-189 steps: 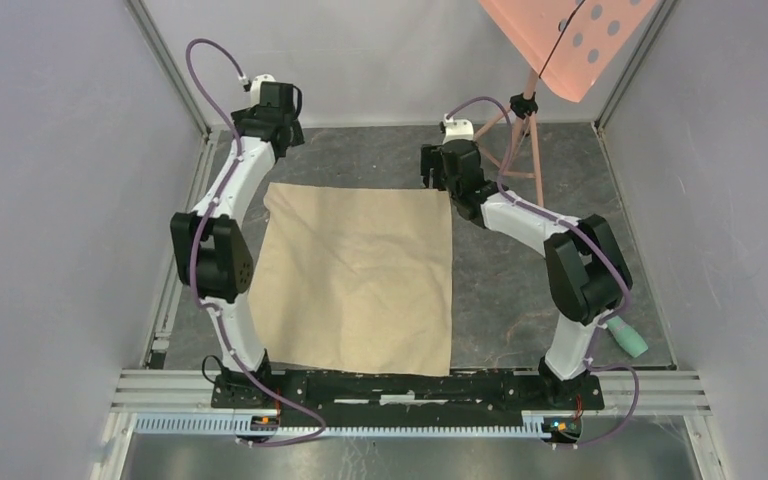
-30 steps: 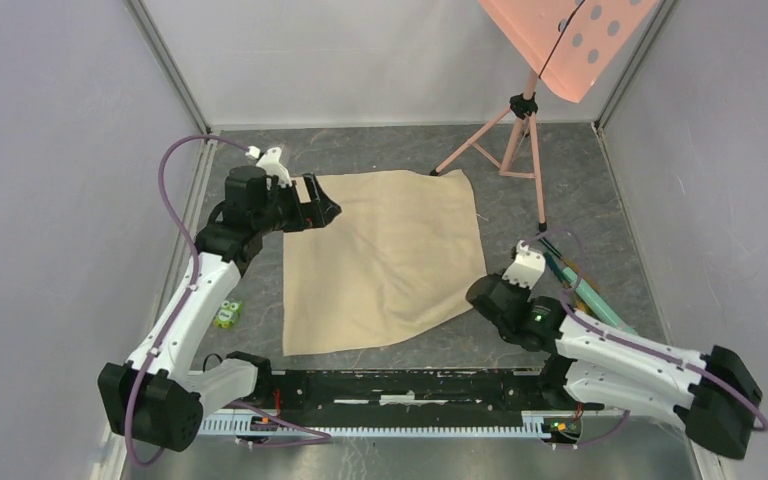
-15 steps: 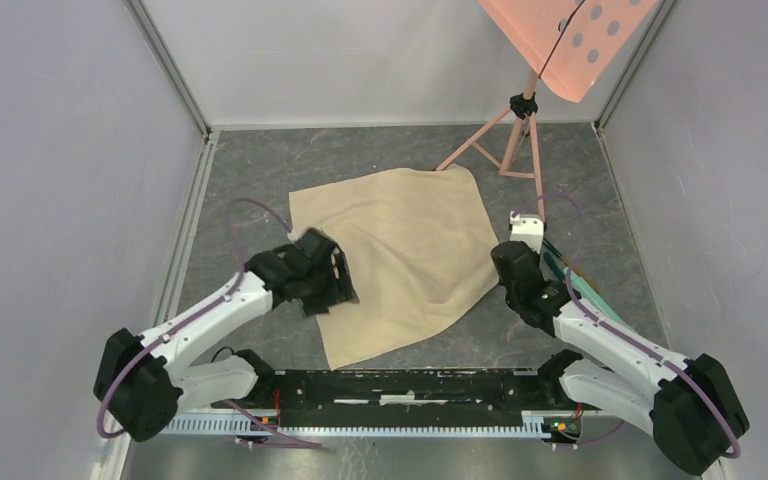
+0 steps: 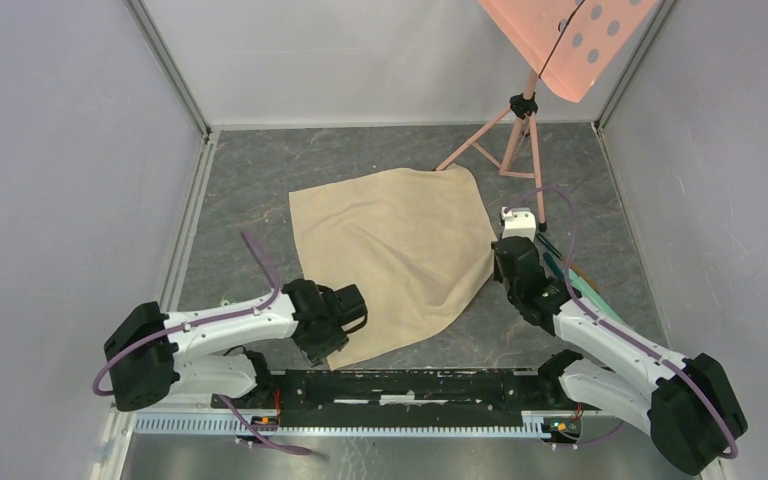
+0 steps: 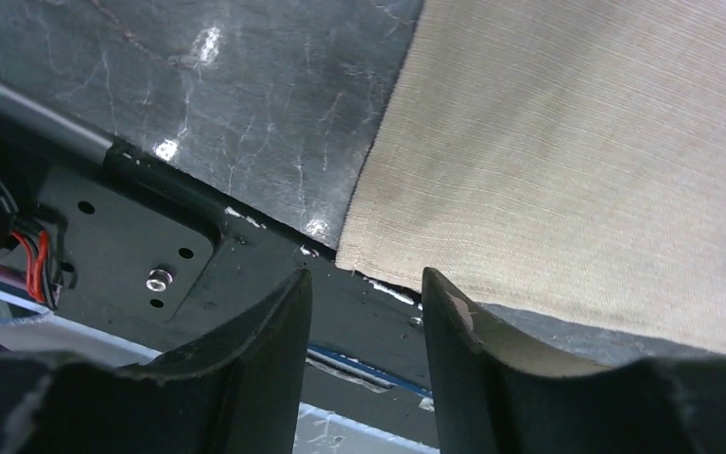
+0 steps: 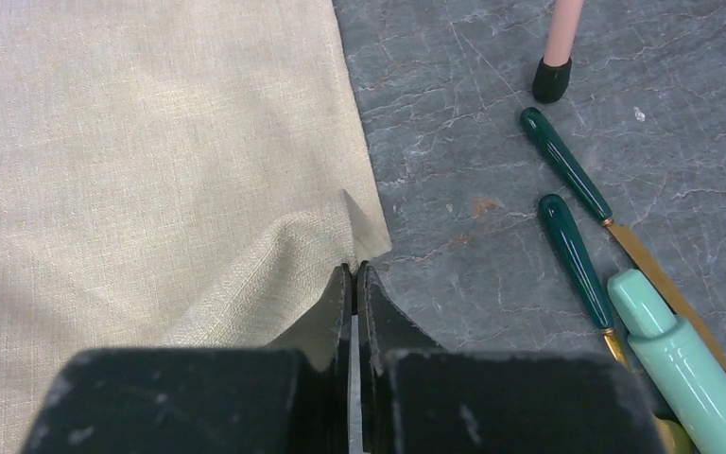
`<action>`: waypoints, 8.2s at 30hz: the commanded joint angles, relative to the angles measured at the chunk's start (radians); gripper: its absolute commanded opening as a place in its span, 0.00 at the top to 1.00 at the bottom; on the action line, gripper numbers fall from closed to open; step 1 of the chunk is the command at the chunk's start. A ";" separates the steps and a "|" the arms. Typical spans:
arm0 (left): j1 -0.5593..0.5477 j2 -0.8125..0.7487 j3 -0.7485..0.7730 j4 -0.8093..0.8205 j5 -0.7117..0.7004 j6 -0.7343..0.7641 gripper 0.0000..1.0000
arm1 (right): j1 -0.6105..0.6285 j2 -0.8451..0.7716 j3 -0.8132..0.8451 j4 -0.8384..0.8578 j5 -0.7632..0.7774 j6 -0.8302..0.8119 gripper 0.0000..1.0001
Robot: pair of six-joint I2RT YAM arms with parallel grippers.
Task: Fold the napkin into a case and place the utensils inside
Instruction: Flatten the napkin at the center of the board, then fold and flatten the napkin at the center of the board.
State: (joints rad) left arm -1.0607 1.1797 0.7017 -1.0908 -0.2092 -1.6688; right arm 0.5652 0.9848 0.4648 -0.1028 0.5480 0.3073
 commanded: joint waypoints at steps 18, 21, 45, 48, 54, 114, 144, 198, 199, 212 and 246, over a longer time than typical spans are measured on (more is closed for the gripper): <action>-0.029 -0.011 -0.141 0.159 0.103 -0.360 0.48 | -0.013 -0.023 0.027 0.011 -0.049 -0.017 1.00; -0.027 -0.005 -0.165 0.180 0.078 -0.377 0.49 | -0.013 -0.025 0.034 0.007 -0.068 -0.011 1.00; 0.108 -0.097 -0.013 0.040 -0.227 -0.071 0.98 | -0.013 -0.038 0.115 -0.054 -0.203 -0.019 1.00; 0.152 -0.169 0.091 0.023 -0.318 0.100 0.98 | -0.013 -0.076 0.194 -0.093 -0.244 -0.068 1.00; 0.191 -0.374 0.381 0.166 -0.445 0.628 0.98 | -0.012 -0.239 0.360 -0.111 -0.531 -0.167 1.00; 0.970 0.677 0.842 0.453 0.322 1.128 0.98 | -0.239 0.466 0.417 0.105 -0.681 -0.069 0.99; 0.972 0.275 0.228 0.335 0.052 1.090 0.98 | -0.180 0.033 -0.138 0.090 -0.928 0.143 1.00; 0.972 0.058 0.034 0.200 0.054 0.832 0.98 | -0.208 0.009 0.001 -0.210 -0.777 -0.028 1.00; 0.973 0.069 0.025 0.210 0.063 0.827 0.98 | -0.208 0.010 -0.001 -0.207 -0.774 -0.029 1.00; 0.973 0.041 0.028 0.183 0.024 0.809 0.98 | -0.207 -0.013 0.048 -0.272 -0.771 -0.051 1.00; 0.972 0.051 -0.026 0.188 0.050 0.760 0.98 | -0.208 -0.049 -0.061 -0.248 -0.784 -0.014 1.00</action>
State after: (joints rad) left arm -0.0910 1.2156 0.6827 -0.9302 -0.1558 -0.8749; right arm 0.3553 0.9234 0.4118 -0.3977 -0.2317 0.2867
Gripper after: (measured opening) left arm 0.045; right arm 0.010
